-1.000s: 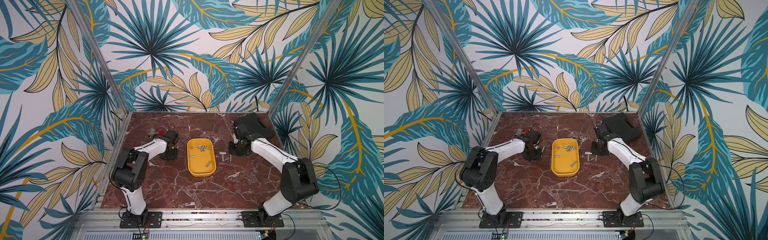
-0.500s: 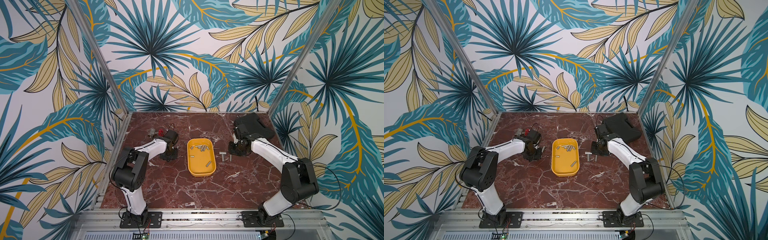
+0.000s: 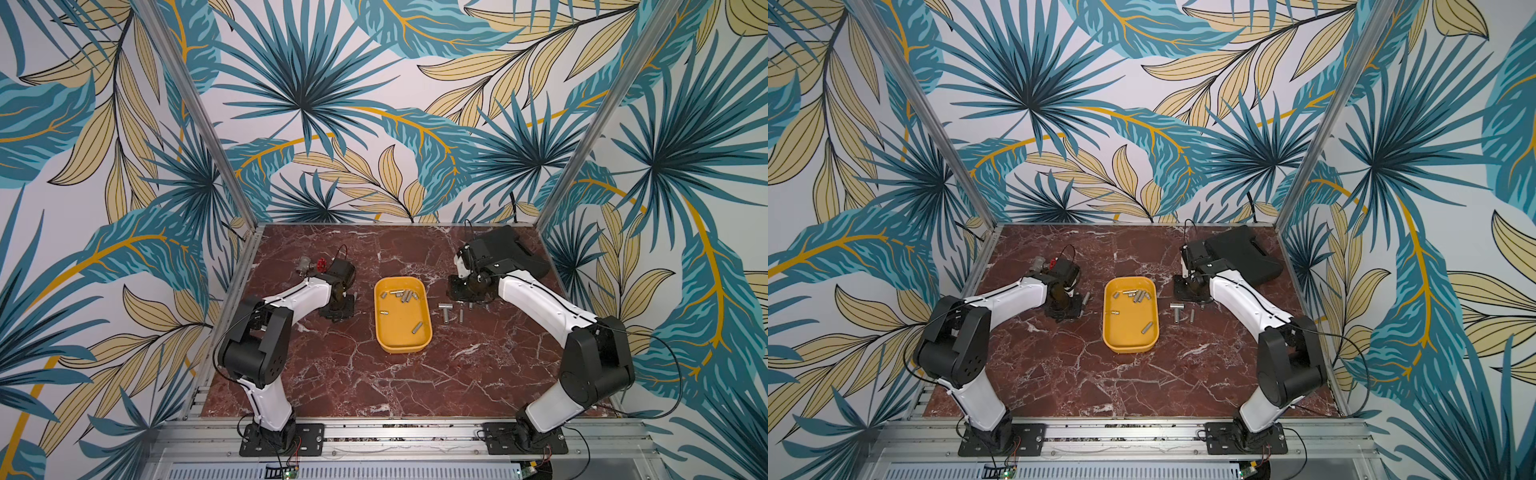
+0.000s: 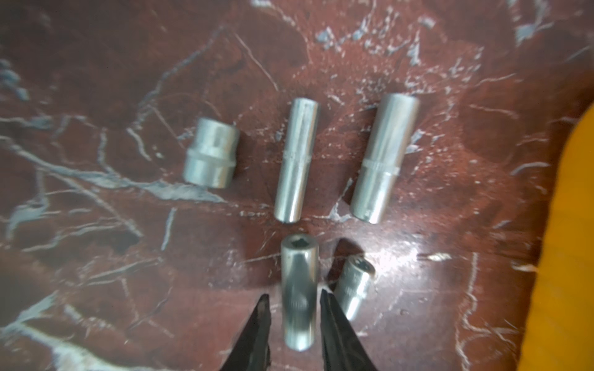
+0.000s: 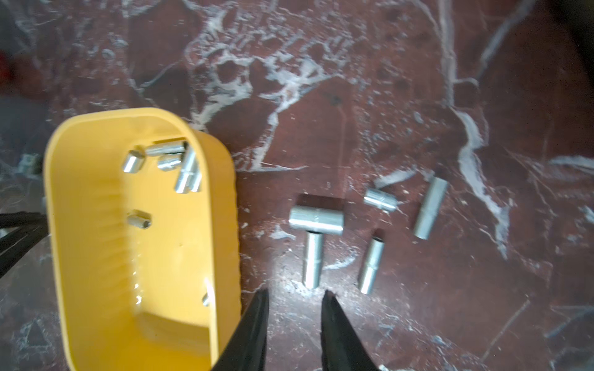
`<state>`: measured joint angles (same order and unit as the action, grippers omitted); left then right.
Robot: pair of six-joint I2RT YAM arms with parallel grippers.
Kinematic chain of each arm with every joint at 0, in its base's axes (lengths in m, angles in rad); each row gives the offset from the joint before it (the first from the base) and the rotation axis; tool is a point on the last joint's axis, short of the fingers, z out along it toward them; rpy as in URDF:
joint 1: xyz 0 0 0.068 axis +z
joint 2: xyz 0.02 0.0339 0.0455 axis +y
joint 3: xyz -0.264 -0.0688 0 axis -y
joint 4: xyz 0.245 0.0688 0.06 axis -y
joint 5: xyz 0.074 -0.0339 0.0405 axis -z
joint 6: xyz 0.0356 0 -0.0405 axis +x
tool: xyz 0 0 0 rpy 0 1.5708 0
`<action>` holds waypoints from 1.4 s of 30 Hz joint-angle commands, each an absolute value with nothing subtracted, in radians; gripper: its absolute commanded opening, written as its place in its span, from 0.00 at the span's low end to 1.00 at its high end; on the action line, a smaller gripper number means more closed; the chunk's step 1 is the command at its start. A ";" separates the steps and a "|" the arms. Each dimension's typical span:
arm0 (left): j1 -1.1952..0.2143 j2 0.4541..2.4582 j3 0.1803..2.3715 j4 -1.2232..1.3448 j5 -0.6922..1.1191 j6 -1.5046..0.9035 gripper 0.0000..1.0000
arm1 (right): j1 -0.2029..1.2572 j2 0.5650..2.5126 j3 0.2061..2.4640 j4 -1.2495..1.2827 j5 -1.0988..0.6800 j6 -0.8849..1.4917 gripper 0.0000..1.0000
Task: Take out the socket from the storage box
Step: Place the socket head at the center of the board, then pick up the socket head from the storage box.
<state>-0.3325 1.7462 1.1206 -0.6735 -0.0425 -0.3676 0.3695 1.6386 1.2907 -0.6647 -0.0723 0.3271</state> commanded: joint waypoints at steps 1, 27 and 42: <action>-0.326 1.678 1.125 -0.693 -0.051 -0.363 0.31 | 0.430 1.683 1.342 -0.677 -0.099 0.249 0.30; -0.325 1.603 1.134 -0.700 -0.075 -0.365 0.36 | 0.723 2.166 1.713 -0.725 -0.061 0.109 0.34; -0.325 1.602 1.118 -0.693 -0.069 -0.369 0.36 | 0.732 2.255 1.767 -0.705 -0.041 0.118 0.34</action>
